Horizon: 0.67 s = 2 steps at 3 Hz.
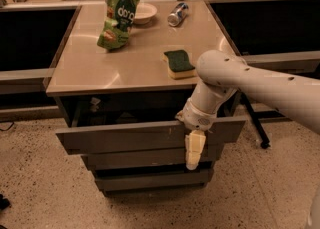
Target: Open top drawer
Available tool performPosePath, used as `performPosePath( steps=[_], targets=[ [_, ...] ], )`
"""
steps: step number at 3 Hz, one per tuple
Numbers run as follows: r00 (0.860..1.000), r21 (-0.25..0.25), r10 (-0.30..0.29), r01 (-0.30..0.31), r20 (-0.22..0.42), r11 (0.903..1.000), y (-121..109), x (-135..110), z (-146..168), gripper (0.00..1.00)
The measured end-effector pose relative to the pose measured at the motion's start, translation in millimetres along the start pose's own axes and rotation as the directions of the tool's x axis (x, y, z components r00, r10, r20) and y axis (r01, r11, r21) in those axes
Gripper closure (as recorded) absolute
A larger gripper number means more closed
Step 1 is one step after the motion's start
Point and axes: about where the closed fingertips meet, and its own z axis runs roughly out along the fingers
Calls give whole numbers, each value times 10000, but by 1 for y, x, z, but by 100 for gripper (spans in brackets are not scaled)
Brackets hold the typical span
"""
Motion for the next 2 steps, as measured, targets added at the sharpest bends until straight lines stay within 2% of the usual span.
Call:
performPosePath(
  steps=[2],
  targets=[
    [9998, -1014, -186, 184, -12, 9947, 25, -5, -3, 0]
  ],
)
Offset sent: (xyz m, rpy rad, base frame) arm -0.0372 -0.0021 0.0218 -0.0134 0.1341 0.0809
